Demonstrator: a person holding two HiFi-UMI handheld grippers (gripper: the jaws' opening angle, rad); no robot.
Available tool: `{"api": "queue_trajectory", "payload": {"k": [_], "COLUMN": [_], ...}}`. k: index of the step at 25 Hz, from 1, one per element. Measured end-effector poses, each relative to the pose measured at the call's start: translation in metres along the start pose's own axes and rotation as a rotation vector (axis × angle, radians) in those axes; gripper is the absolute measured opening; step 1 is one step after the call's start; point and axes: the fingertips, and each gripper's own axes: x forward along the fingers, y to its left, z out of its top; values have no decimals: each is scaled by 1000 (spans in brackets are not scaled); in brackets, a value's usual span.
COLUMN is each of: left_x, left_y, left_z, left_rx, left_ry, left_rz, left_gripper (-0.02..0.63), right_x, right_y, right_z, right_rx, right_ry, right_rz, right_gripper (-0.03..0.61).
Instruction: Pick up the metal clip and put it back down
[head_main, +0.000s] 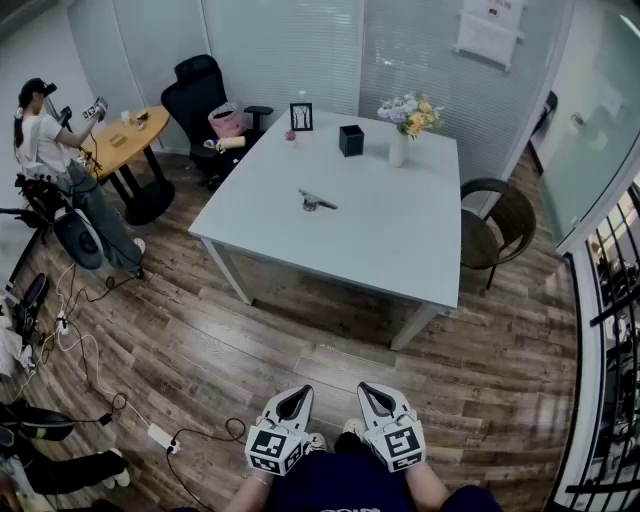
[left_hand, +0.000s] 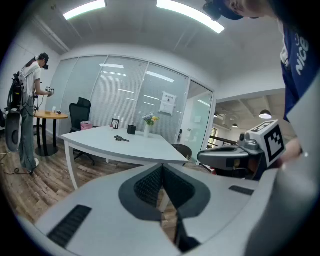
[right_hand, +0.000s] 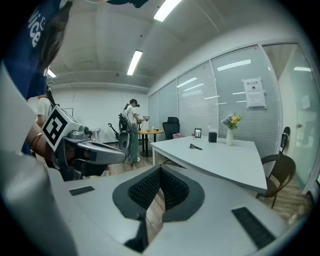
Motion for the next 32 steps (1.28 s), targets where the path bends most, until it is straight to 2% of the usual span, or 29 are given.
{"api": "queue_trajectory", "payload": {"k": [7,13,14,15,16,18,21,28,32], "left_x": [-11,-15,-15,-15,-14,-12,-10,0,15], "left_y": [-9,-13,-13,-14,-16,-18,-16,-22,-32], "left_z": [-3,0,1,1,1,1,3,-2,-2], "left_rx": [-8,-39,-50,-61,-72,-79,-60,-39,-88], "left_ry": [-13,-50,-58,-63,-66,-69,-70,-44,-44], "left_rz": [-13,-15,-20,-27,-31,-17,39,47,6], "left_gripper": [3,4,7,64,153,277,401,433,432], "right_x": [-6,-16,-16,-16,-16,-18,-20,-21,-23], "right_y": [8,-2,-3,-2,-1,-4,-13,-35,-51], "right_z": [7,18,18,15,13,12,12,5,4], "right_rx": [-37,40,43,45,46,45,49,46,44], "right_ry": [-8,-46,-52,-59,-66,-75,-78,-68,-68], "right_rz": [1,-36,-30,-11,7,12,0,-24,-22], "right_gripper": [9,12,33,112,249,315,407,436,434]}}
